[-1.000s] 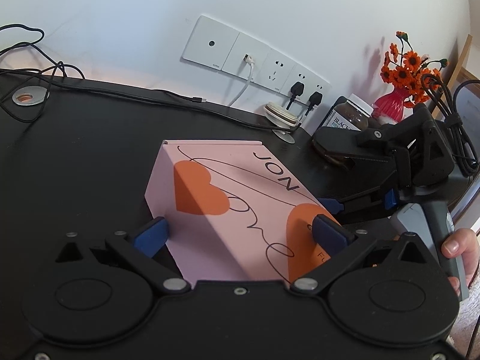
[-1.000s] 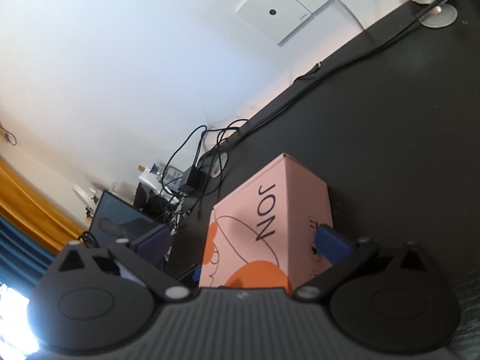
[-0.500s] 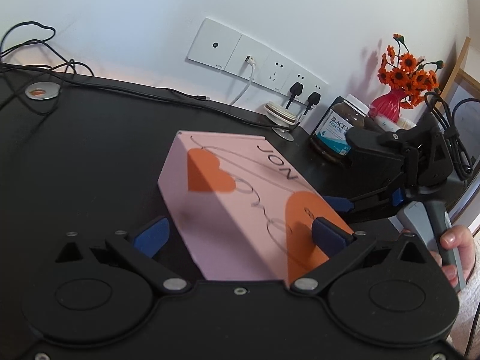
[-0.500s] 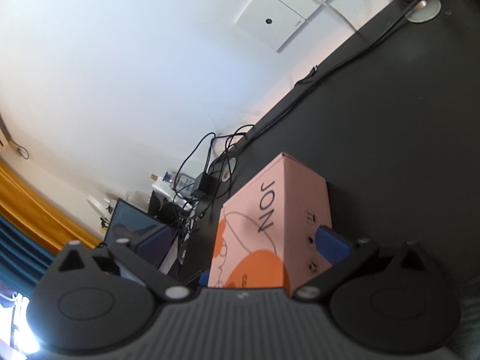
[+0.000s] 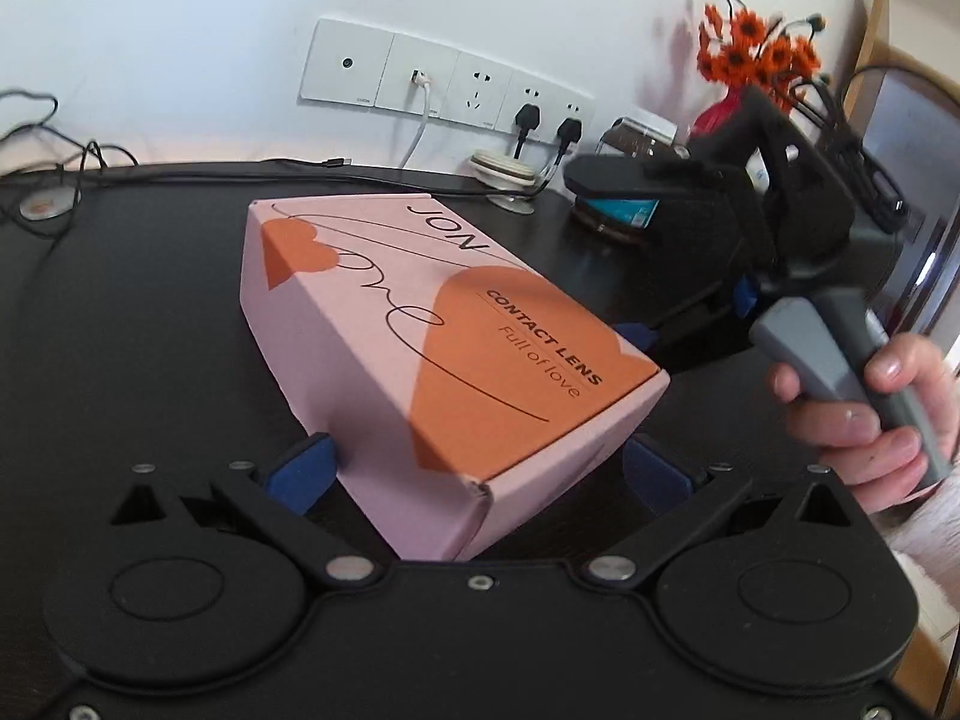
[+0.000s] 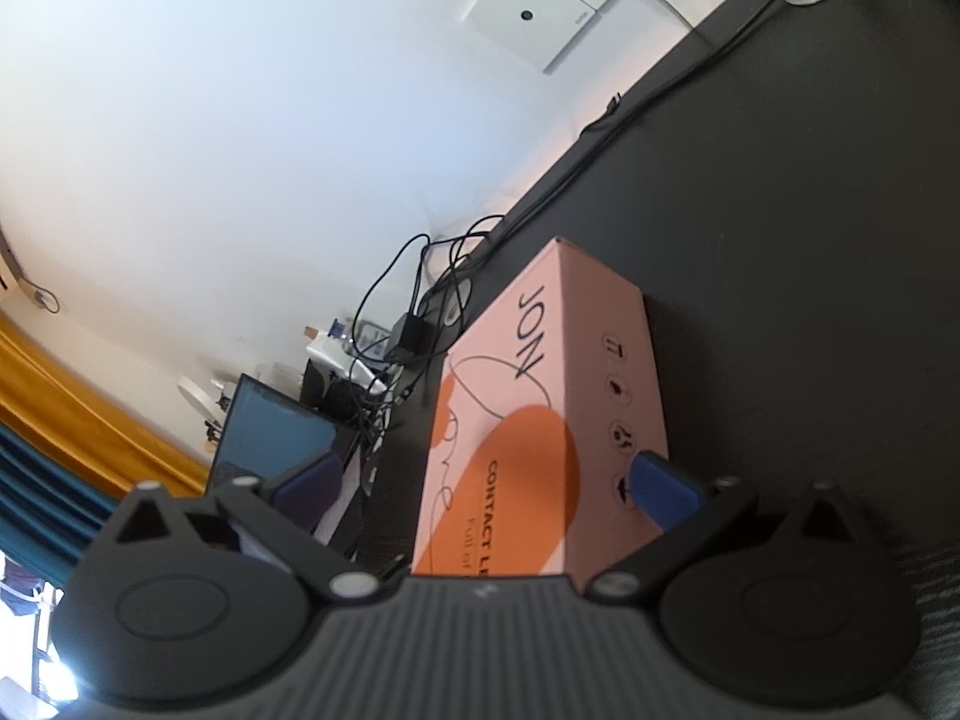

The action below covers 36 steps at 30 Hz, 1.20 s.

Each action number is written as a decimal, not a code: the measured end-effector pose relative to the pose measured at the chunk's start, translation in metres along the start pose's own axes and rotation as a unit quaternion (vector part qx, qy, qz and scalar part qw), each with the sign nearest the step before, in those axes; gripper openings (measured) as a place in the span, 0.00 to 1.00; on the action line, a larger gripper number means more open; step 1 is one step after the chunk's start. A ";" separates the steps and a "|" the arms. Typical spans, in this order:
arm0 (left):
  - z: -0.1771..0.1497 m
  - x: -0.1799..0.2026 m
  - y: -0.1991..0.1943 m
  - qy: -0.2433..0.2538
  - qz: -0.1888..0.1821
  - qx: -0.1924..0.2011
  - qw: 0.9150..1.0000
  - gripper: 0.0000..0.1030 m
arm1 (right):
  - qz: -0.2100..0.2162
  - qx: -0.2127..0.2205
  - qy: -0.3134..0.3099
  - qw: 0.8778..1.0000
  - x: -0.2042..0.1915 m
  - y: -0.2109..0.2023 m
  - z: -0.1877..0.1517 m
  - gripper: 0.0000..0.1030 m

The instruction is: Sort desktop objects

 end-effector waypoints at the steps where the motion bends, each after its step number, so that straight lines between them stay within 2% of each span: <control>1: 0.000 0.000 0.000 -0.001 0.000 0.000 1.000 1.00 | 0.000 0.002 0.001 1.000 0.001 0.000 0.000 0.99; 7: -0.002 0.004 0.001 -0.001 0.001 -0.003 1.000 1.00 | -0.006 0.006 -0.006 1.000 0.001 -0.001 0.002 0.99; 12: -0.003 0.015 0.005 0.020 0.004 -0.008 1.000 1.00 | -0.028 0.000 -0.034 0.999 -0.002 0.004 0.008 0.99; 15: -0.005 0.022 0.007 0.028 0.002 -0.015 0.999 1.00 | -0.071 -0.021 -0.073 0.995 -0.006 0.013 0.010 0.99; 18: -0.006 0.028 0.007 0.036 0.001 -0.016 0.999 1.00 | -0.124 -0.038 -0.131 0.983 -0.013 0.021 0.008 0.99; 24: -0.007 0.036 0.005 0.065 -0.018 -0.014 0.998 1.00 | -0.174 -0.046 -0.181 0.967 -0.014 0.018 0.002 0.99; 25: -0.007 0.035 0.003 0.070 -0.019 -0.008 0.997 1.00 | -0.184 -0.046 -0.189 0.963 -0.014 0.017 0.002 0.99; 27: -0.005 0.031 -0.005 0.075 -0.019 0.010 0.997 1.00 | -0.184 -0.040 -0.185 0.965 -0.011 0.014 0.002 1.00; 30: 0.003 0.012 -0.024 0.068 -0.014 0.046 0.997 1.00 | -0.167 -0.021 -0.166 0.972 -0.009 0.001 0.004 0.99; 33: 0.019 -0.016 -0.045 0.038 -0.007 0.093 0.995 1.00 | -0.134 0.015 -0.131 0.982 -0.007 -0.020 0.005 0.99; 36: 0.044 -0.050 -0.056 -0.013 0.011 0.134 0.991 1.00 | -0.113 0.057 -0.096 0.987 -0.009 -0.042 0.001 0.99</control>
Point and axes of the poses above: each gripper's, at about its wrist camera, not at the fingertips, and y roughly the way its jaws point, x to its right, z to its top, the point moved 4 cm from there along y, roughly the way its jaws point, and after that the axes turned 10 degrees about z, right-handed, at the moved point
